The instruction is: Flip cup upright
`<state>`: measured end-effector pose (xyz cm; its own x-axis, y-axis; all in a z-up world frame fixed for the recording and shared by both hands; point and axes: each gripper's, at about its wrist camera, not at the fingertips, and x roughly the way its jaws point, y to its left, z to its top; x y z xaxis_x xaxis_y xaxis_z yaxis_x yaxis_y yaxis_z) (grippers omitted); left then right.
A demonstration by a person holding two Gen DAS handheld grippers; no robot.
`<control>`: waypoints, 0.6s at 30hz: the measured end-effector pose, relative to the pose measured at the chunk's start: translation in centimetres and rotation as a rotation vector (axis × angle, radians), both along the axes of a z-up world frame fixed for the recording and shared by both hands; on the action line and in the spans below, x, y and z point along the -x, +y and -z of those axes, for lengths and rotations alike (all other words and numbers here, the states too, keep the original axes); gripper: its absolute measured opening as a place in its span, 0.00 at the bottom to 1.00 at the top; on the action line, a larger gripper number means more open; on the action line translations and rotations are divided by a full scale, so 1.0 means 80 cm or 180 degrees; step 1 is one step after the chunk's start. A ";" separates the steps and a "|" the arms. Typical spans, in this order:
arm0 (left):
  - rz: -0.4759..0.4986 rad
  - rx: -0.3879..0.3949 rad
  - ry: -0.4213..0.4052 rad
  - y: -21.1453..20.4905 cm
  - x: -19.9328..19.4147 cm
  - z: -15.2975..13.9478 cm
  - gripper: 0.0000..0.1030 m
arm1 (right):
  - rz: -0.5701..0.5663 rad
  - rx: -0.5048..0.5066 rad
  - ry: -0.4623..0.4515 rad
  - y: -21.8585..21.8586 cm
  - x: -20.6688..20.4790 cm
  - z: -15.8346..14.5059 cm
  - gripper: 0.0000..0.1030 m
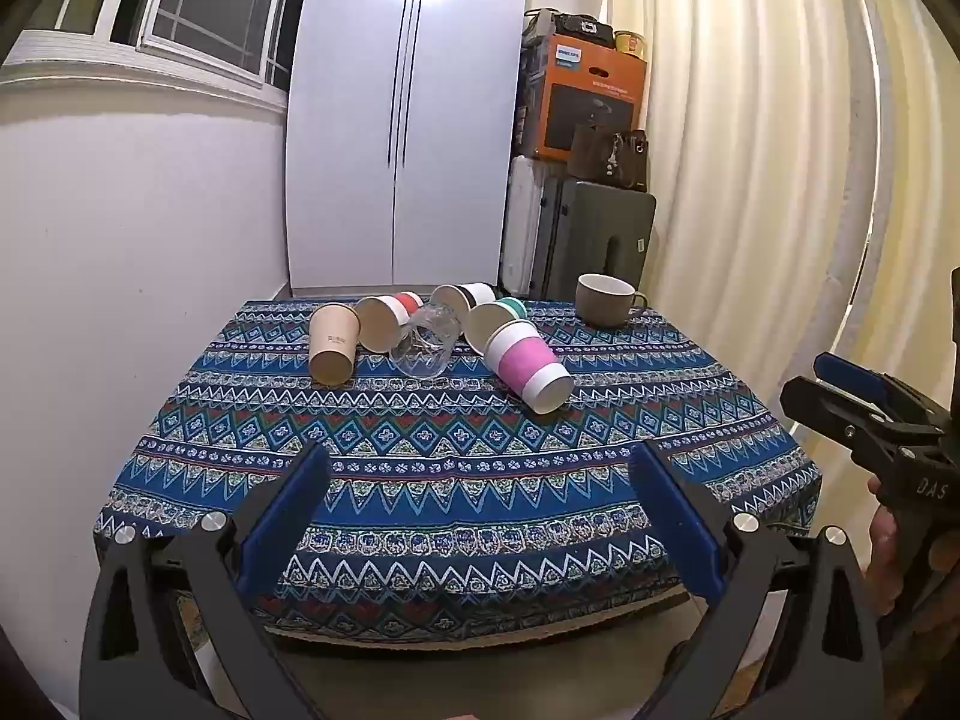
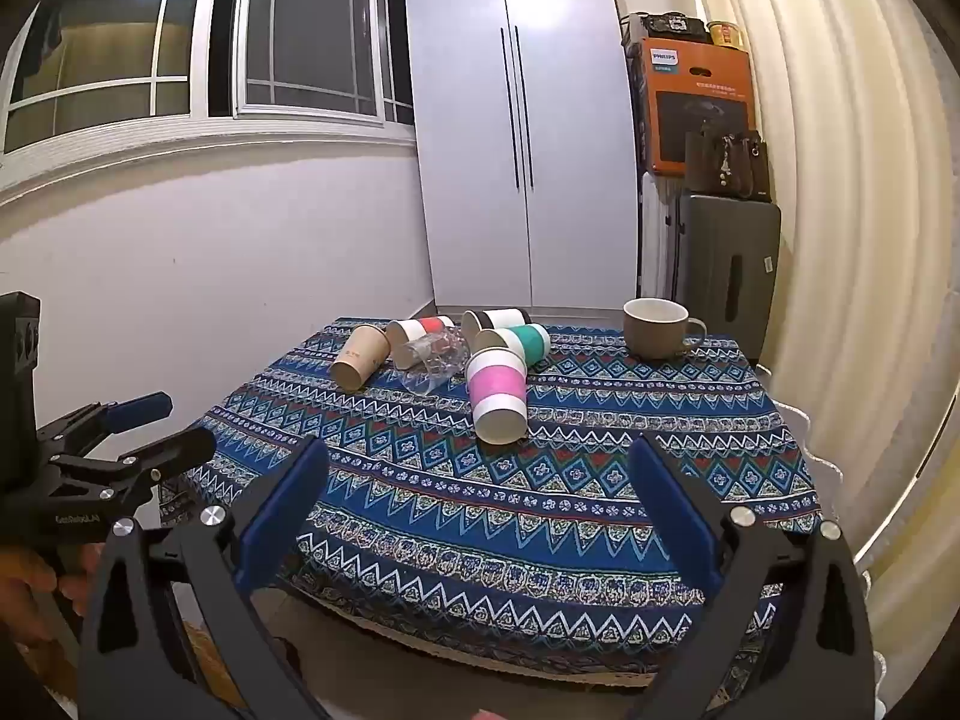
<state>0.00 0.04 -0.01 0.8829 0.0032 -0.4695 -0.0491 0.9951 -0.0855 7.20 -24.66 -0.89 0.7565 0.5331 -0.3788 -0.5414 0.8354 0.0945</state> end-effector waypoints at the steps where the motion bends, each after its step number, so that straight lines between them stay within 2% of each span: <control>1: 0.0004 0.0011 0.0000 0.001 0.000 0.000 0.94 | -0.0017 -0.0013 -0.0018 0.000 0.001 -0.001 0.96; 18: 0.0002 -0.0018 -0.0040 -0.001 0.004 0.001 0.94 | -0.0013 0.0001 -0.0038 0.001 0.004 -0.003 0.96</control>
